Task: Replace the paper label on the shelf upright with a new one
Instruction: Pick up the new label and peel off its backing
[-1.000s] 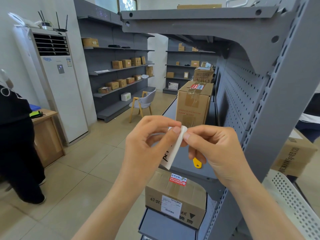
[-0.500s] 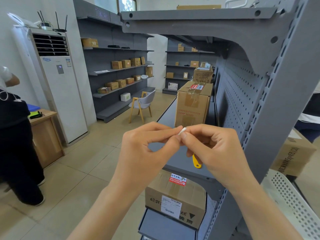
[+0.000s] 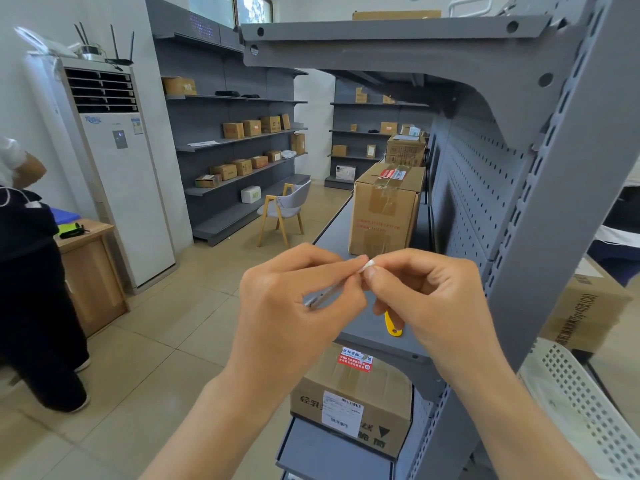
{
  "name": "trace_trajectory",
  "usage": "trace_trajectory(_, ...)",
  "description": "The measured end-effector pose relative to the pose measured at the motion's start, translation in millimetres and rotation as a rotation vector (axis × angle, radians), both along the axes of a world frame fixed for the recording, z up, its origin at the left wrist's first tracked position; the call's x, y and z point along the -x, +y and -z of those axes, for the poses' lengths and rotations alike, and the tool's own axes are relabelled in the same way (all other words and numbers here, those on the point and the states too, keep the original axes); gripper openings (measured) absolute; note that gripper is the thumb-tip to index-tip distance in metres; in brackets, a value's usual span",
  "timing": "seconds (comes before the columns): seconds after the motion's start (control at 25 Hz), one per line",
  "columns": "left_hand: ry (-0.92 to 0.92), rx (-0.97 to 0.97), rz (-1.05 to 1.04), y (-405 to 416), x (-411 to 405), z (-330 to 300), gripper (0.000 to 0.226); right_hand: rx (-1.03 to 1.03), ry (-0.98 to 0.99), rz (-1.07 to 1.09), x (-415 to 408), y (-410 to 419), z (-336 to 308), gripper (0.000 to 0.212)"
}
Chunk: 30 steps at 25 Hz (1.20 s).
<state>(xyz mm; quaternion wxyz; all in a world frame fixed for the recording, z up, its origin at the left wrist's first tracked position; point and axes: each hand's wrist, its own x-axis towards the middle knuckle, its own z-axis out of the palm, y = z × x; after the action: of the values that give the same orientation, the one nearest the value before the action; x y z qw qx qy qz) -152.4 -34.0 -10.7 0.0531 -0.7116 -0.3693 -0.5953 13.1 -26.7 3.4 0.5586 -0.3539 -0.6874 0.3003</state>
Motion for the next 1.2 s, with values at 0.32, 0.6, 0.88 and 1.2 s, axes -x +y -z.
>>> trace_trajectory(0.32, -0.077, 0.08, 0.0, -7.5, -2.9, -5.7, 0.014, -0.114, -0.107, 0.057, 3.4, -1.8, 5.0, 0.022)
trace_trajectory(0.6, -0.26, 0.353, 0.073, -12.1, -4.1, -12.7, 0.014, -0.128, -0.116, 0.082, 2.5, -2.1, 3.1, 0.013)
trace_trajectory(0.88, -0.573, 0.594, 0.237, -6.4, -11.6, -18.3, 0.031, -0.098, -0.096, 0.129, -1.9, -1.4, 5.5, 0.01)
trace_trajectory(1.2, -0.974, 0.792, 0.385, 4.9, -29.2, -14.4, 0.022, -0.11, -0.003, 0.195, -14.2, -7.0, 4.0, 0.016)
